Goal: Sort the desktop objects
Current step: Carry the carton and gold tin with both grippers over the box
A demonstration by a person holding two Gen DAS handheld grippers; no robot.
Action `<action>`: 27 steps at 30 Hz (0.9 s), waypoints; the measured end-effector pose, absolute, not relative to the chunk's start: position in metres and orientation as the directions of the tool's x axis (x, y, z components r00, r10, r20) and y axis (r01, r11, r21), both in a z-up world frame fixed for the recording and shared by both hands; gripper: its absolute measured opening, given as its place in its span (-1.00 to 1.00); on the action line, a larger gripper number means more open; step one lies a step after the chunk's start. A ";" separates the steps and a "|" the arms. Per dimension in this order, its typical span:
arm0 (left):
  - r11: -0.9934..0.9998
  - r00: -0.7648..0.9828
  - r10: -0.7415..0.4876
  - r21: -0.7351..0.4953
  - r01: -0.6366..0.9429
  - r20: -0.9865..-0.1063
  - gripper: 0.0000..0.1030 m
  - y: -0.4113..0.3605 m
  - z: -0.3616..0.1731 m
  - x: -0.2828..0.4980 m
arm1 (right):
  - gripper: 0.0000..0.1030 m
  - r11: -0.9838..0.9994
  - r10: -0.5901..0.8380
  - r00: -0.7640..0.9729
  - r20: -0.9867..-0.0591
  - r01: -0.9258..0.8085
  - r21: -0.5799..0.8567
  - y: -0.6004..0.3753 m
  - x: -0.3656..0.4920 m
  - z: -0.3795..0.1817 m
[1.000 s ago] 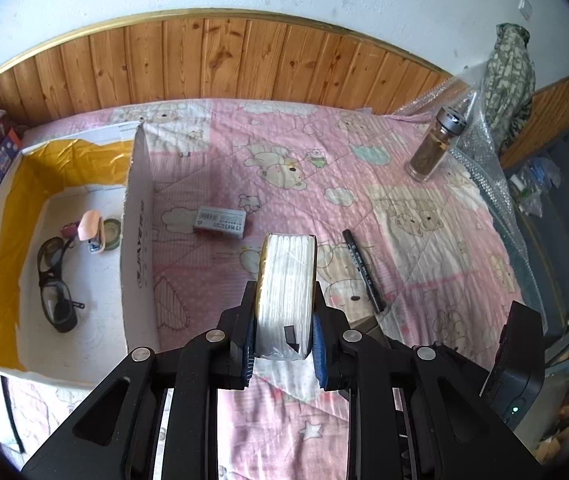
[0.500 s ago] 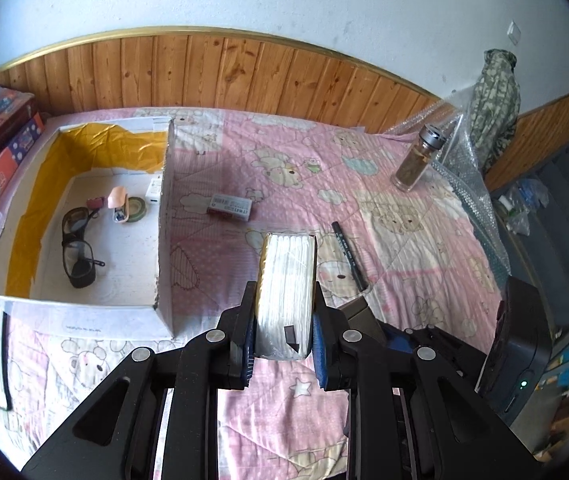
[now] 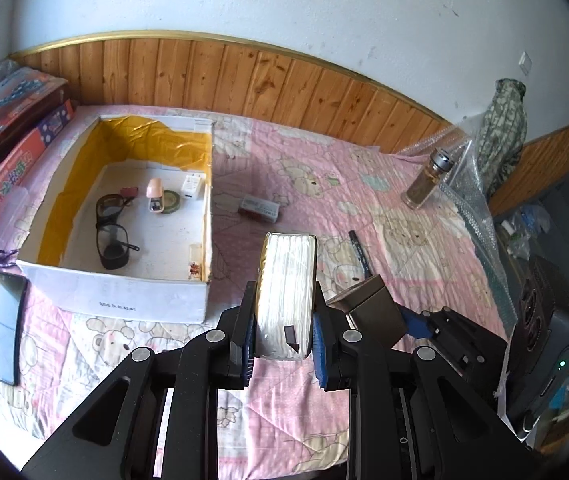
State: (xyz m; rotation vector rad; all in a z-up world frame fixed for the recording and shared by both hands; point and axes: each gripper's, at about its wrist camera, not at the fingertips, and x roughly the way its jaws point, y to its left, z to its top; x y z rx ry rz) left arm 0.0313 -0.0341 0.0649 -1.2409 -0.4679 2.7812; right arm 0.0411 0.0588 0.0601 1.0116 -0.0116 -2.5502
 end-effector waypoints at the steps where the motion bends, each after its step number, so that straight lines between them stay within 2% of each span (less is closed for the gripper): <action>1: -0.950 -0.679 0.174 -0.303 0.075 -0.713 -0.56 -0.039 0.067 0.032 | 0.05 -0.919 -0.367 -0.662 -0.654 0.367 0.145 0.055 0.040 0.063; 13: -0.918 -0.717 0.143 -0.362 0.162 -0.683 -0.56 -0.096 0.077 0.036 | 0.05 -0.882 -0.416 -0.635 -0.651 0.455 0.120 0.016 0.021 0.078; 21: -0.887 -0.710 0.122 -0.397 0.237 -0.694 -0.56 -0.139 0.069 0.029 | 0.05 -0.858 -0.445 -0.605 -0.660 0.498 0.122 -0.006 0.000 0.080; 27: -0.884 -0.698 0.088 -0.378 0.274 -0.711 -0.56 -0.165 0.066 0.012 | 0.05 -0.840 -0.462 -0.581 -0.670 0.530 0.119 -0.022 -0.017 0.081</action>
